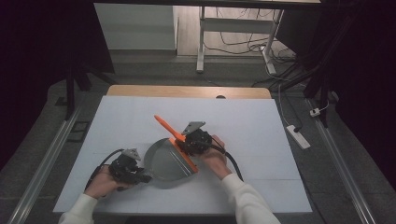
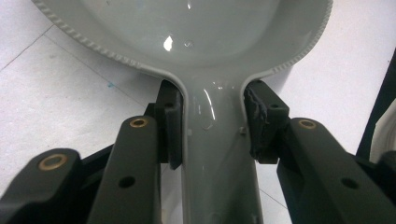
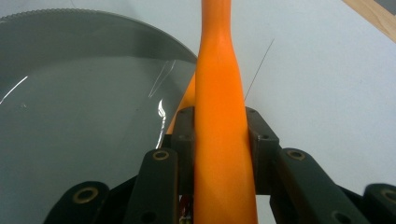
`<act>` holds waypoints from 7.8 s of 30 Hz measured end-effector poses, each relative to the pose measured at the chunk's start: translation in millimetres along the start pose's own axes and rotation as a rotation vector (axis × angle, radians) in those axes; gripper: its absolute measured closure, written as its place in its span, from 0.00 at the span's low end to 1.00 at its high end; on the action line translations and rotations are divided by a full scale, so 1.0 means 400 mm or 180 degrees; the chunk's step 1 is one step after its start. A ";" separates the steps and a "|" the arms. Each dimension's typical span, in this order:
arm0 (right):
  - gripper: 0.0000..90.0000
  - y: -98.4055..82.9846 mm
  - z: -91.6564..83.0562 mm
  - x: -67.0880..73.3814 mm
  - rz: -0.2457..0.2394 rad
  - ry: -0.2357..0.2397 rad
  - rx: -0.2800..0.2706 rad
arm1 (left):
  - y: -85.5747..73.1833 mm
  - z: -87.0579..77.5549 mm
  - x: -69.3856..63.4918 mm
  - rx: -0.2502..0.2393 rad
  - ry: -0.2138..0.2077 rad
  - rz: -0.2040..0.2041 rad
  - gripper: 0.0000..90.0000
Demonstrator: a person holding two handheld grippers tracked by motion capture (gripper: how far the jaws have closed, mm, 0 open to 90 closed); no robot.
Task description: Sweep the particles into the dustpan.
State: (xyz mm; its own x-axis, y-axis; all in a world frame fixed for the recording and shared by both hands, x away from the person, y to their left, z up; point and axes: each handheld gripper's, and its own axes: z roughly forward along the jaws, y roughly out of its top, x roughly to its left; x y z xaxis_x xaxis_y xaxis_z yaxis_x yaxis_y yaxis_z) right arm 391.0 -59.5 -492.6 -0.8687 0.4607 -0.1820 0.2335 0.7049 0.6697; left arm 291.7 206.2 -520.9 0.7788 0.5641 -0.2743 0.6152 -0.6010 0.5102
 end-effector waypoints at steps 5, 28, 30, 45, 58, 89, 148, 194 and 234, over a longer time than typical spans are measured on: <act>0.78 0.004 0.001 0.007 0.0012 0.0052 -0.0025 | -0.001 0.000 0.001 -0.0001 0.0000 0.0004 0.69; 0.78 -0.011 -0.070 -0.070 0.0451 -0.0073 -0.0382 | -0.002 0.001 0.001 -0.0006 0.0004 0.0014 0.69; 0.78 -0.016 -0.077 -0.082 0.0489 -0.0114 -0.0389 | -0.002 0.001 0.000 -0.0007 0.0007 0.0016 0.69; 0.78 -0.059 -0.075 -0.137 0.0614 -0.0310 -0.0209 | -0.002 0.001 -0.001 0.0004 0.0022 0.0023 0.69; 0.78 -0.049 -0.031 -0.086 0.0482 -0.0132 -0.0047 | -0.004 0.000 0.000 0.0003 0.0016 0.0022 0.69; 0.78 0.012 -0.069 0.022 0.0360 0.0261 -0.0507 | -0.004 -0.002 0.000 0.0014 0.0014 0.0021 0.69; 0.78 -0.006 -0.065 0.035 0.0606 0.0288 -0.0519 | -0.004 -0.001 0.000 0.0031 0.0006 0.0011 0.69; 0.78 -0.031 -0.071 0.041 0.1015 0.0524 -0.0719 | -0.005 -0.001 0.000 0.0034 0.0000 -0.0001 0.69; 0.78 -0.115 -0.198 -0.091 0.0964 -0.0168 -0.0732 | -0.028 -0.041 0.012 -0.0453 0.0134 -0.0308 0.69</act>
State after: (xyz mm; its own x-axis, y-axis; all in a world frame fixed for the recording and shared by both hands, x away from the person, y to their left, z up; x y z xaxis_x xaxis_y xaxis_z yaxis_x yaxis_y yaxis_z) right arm 377.0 -151.5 -459.9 -0.7503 0.6609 0.0161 0.3668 0.3960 0.8418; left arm 286.5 224.9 -514.4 0.7091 0.6406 -0.2948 0.6610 -0.4583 0.5941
